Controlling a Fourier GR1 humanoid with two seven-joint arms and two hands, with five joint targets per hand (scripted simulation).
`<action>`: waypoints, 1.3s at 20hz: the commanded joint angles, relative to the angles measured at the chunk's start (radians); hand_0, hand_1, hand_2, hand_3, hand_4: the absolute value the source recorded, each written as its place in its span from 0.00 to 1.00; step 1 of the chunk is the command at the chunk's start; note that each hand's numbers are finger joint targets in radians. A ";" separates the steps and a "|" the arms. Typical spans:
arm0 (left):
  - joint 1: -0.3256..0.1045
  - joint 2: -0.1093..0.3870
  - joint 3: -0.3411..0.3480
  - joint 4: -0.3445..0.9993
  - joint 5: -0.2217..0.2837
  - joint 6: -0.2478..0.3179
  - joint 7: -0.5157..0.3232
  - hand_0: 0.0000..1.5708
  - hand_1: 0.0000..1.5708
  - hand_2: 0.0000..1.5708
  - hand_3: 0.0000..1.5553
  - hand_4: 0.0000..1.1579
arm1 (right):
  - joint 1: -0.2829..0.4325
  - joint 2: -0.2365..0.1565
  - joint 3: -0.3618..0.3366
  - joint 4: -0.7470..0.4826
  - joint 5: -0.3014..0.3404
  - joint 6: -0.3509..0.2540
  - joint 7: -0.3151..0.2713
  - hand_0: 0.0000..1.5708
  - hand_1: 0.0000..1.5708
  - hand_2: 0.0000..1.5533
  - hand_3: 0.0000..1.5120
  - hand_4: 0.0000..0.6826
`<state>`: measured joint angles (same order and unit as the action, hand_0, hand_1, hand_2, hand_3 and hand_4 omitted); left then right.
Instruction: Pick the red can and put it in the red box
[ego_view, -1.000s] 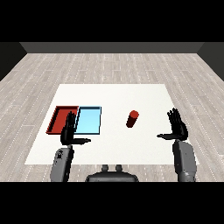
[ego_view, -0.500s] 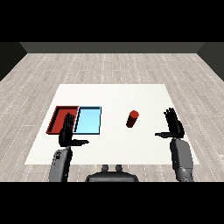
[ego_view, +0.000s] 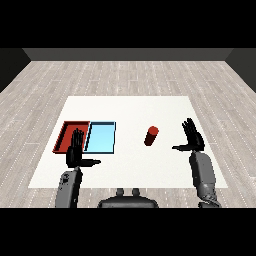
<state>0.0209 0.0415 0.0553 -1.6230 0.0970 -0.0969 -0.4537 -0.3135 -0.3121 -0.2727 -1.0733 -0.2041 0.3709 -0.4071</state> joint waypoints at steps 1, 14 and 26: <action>0.038 0.006 0.011 -0.071 0.037 -0.014 0.035 0.00 0.00 0.00 0.00 0.00 | 0.006 -0.011 -0.001 -0.009 -0.029 0.027 0.055 0.00 0.00 0.00 0.00 0.00; -0.019 -0.025 -0.006 -0.023 0.011 0.029 0.027 0.00 0.00 0.00 0.00 0.00 | -0.108 0.107 0.039 0.158 -0.037 -0.045 0.015 0.00 0.00 0.00 0.00 0.00; 0.011 0.017 0.028 0.031 0.021 -0.028 -0.038 0.00 0.00 0.00 0.00 0.00 | -0.136 0.194 0.079 0.297 -0.024 -0.066 -0.060 0.00 0.00 0.00 0.00 0.00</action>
<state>-0.0070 0.0471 0.0744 -1.6161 0.1151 -0.0947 -0.4414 -0.4279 -0.1551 -0.2089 -0.8280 -0.2395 0.3273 -0.4431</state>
